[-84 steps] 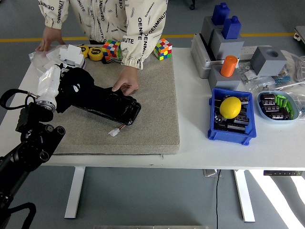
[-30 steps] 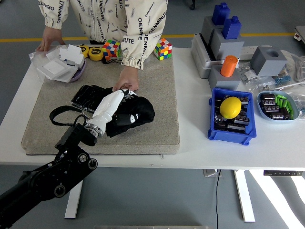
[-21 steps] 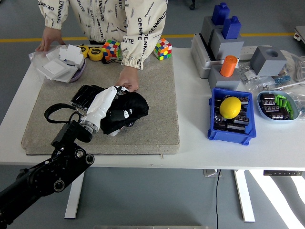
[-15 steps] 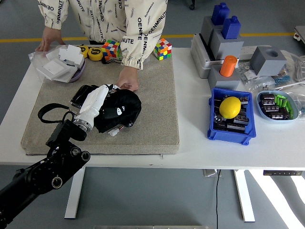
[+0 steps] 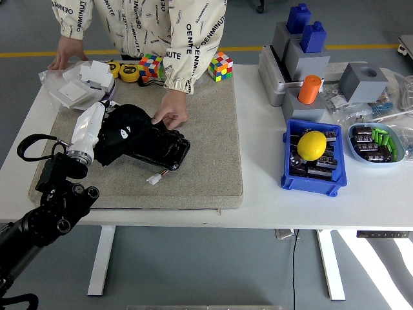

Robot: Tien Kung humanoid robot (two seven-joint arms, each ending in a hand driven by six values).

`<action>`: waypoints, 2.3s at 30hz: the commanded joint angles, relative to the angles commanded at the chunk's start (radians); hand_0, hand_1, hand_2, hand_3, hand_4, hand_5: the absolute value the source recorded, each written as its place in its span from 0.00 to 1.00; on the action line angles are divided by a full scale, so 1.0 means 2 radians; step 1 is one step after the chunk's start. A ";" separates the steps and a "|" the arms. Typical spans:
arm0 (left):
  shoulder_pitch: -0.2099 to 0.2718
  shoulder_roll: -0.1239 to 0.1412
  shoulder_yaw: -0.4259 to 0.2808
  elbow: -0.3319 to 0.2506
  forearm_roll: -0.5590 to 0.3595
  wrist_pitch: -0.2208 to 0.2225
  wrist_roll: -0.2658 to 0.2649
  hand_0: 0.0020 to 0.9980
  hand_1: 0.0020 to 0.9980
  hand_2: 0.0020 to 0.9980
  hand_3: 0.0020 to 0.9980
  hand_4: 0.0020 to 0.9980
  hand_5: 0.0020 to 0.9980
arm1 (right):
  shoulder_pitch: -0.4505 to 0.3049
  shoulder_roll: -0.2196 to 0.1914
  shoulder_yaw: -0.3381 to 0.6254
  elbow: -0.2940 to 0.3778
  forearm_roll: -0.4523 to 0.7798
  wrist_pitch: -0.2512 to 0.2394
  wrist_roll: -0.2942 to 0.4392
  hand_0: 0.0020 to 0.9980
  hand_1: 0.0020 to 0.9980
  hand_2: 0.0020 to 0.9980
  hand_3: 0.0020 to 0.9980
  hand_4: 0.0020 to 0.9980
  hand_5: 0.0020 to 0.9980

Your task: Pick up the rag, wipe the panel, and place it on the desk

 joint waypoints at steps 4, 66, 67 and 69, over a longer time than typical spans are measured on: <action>-0.005 -0.002 -0.023 0.021 0.006 0.012 -0.004 0.28 0.34 0.33 0.57 0.66 0.00 | 0.000 -0.001 -0.002 0.000 0.001 0.000 0.000 0.53 0.56 0.49 0.52 0.88 0.35; 0.006 0.017 0.185 -0.146 -0.060 -0.001 0.036 0.28 0.33 0.33 0.57 0.65 0.00 | -0.002 0.001 -0.012 0.006 0.010 0.001 0.000 0.52 0.56 0.49 0.52 0.89 0.36; 0.006 0.017 0.181 -0.142 -0.059 0.000 0.036 0.28 0.33 0.33 0.57 0.65 0.00 | -0.002 0.001 -0.012 0.006 0.009 0.001 0.000 0.52 0.56 0.49 0.52 0.89 0.36; 0.006 0.017 0.171 -0.132 -0.057 0.002 0.034 0.28 0.33 0.33 0.57 0.65 0.00 | -0.002 0.001 -0.011 0.006 0.008 0.001 0.000 0.52 0.56 0.49 0.52 0.89 0.36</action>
